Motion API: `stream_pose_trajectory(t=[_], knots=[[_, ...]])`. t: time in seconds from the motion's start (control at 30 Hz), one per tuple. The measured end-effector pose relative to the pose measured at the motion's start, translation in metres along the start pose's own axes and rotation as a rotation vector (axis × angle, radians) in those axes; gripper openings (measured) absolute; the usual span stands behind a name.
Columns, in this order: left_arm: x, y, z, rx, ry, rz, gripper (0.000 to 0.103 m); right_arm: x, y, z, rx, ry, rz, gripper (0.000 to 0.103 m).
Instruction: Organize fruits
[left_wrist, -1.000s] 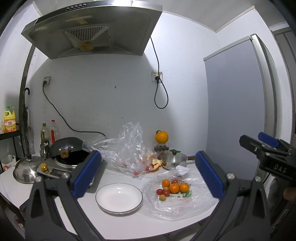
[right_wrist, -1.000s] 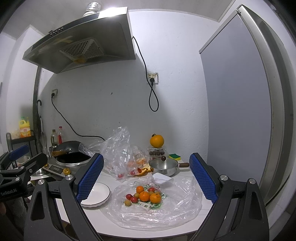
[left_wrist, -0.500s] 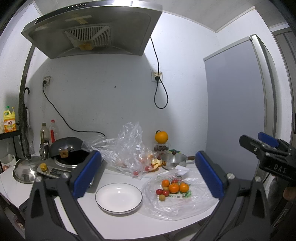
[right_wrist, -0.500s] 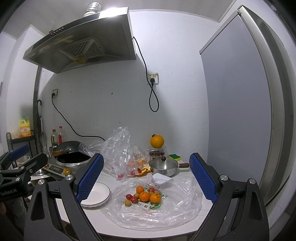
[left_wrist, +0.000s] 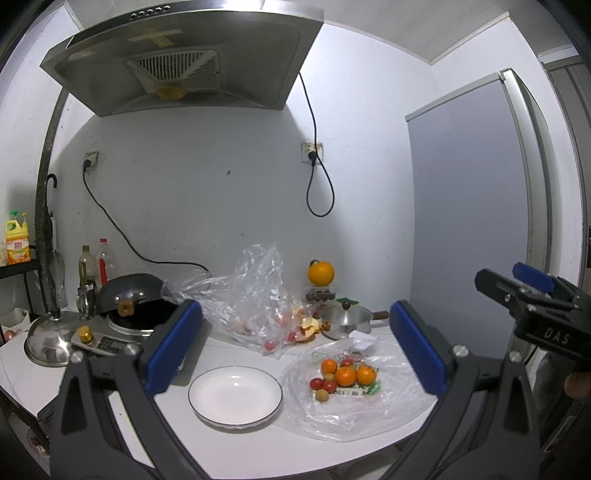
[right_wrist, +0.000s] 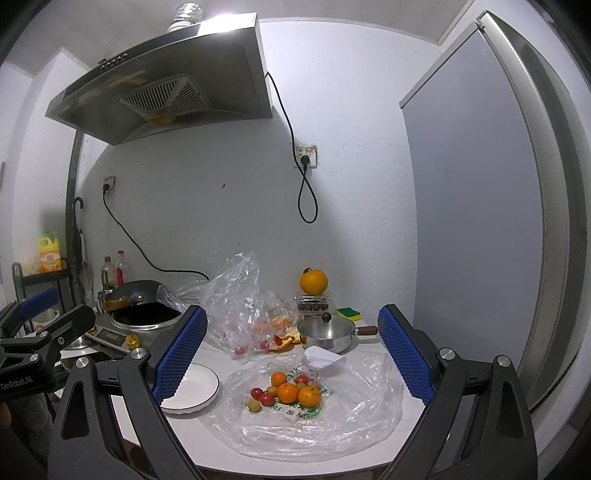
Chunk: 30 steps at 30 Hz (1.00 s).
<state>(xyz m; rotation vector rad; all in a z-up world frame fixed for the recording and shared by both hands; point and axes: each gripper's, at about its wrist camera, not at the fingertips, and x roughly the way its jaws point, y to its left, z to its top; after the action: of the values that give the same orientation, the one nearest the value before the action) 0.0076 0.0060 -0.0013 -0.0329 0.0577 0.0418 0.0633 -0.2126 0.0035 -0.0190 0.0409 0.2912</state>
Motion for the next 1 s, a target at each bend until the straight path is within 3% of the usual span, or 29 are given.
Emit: stream_pose_trajectory(t=[0.5,1.0], knots=[[0.056,-0.017,-0.001,0.037,0.090,-0.026,0.102,0.038,-0.027,-0.004,0.003,0.070,-0.013,0.096],[0.141,-0.033,-0.042,0.064,0.256,-0.023,0.102,0.111,-0.055,-0.029,-0.040,0.195,0.039,0.096]])
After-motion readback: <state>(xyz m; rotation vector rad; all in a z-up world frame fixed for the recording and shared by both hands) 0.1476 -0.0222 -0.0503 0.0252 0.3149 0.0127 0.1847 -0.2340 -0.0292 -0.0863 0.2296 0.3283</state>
